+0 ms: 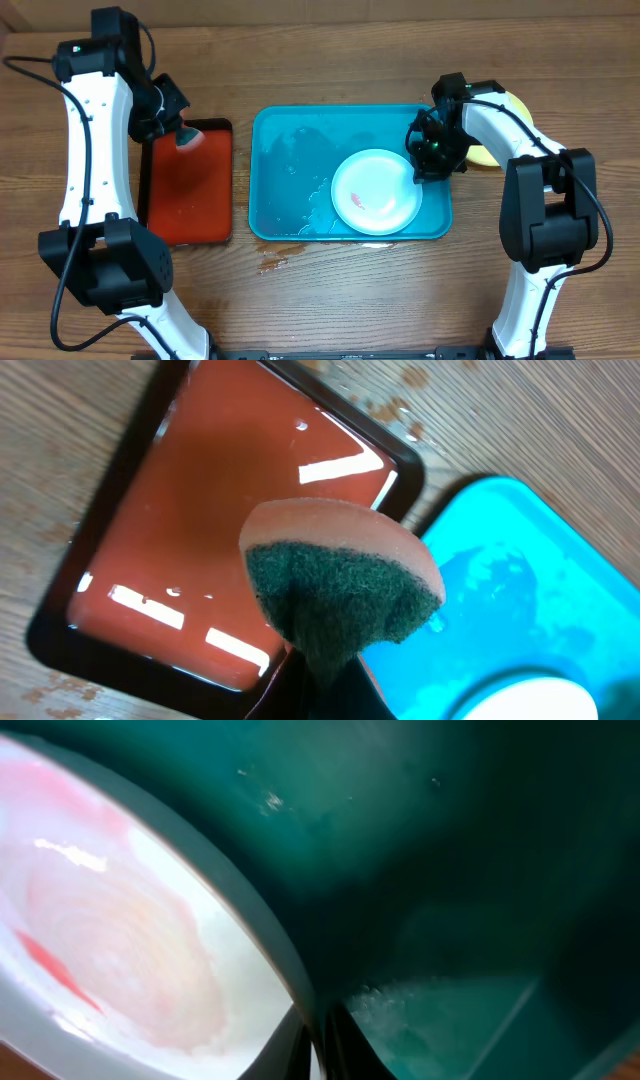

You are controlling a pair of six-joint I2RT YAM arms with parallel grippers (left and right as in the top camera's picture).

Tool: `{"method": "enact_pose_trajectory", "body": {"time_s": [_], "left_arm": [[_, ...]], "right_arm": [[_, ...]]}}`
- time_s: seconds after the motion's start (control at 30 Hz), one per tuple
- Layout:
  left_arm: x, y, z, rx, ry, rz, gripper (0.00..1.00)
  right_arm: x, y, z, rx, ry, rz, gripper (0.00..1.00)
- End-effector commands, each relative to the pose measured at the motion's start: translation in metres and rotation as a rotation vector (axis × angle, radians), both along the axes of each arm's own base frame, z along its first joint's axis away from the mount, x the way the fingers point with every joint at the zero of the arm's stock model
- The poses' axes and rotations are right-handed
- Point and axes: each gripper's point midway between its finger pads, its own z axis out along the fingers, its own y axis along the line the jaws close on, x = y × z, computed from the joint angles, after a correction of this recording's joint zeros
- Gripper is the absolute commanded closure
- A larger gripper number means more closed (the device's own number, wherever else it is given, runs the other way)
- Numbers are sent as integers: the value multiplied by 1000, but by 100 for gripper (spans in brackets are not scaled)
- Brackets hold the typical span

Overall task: Clean dirty plates on tray and stack at the side
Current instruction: 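Move the right gripper back to grip the white plate rim, then scrub the white plate with the sponge in the left gripper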

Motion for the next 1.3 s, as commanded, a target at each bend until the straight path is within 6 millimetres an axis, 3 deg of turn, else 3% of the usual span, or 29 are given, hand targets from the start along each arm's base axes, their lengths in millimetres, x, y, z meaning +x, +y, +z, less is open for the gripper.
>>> {"method": "enact_pose_trajectory", "body": {"time_s": [0.0, 0.07, 0.1, 0.17, 0.33, 0.4, 0.57, 0.67, 0.77, 1.1, 1.27], "left_arm": [[4, -27, -2, -33, -3, -95, 96], [4, -38, -2, -32, -2, -123, 96], [4, -48, -2, -31, -2, -150, 96], [4, -60, -2, -27, -6, -191, 96], [5, -86, -2, -25, -17, -262, 96], [5, -96, -2, -25, -19, -285, 96], [1, -123, -3, -27, -19, -350, 96], [-2, -142, -6, -28, -18, -396, 96], [-4, -160, -15, -28, -21, -440, 96], [-16, -229, -73, -72, -49, -556, 96], [-17, -246, -92, -89, -73, -526, 96]], "right_arm": [[6, 22, 16, 73, -44, -31, 96], [7, 29, 14, 74, -55, -28, 96], [5, 34, 11, 71, -56, -13, 87], [-2, 36, 5, 45, -45, 7, 81], [-14, 43, -3, 1, -31, 40, 80], [-11, 47, -3, 2, -42, 26, 80], [7, 55, -3, 12, -83, -99, 95], [15, 64, -1, 41, -103, -135, 96], [20, 73, 0, 64, -132, -120, 96], [32, 105, 5, 104, -186, -182, 96], [33, 108, 3, 76, -198, -217, 96]]}}
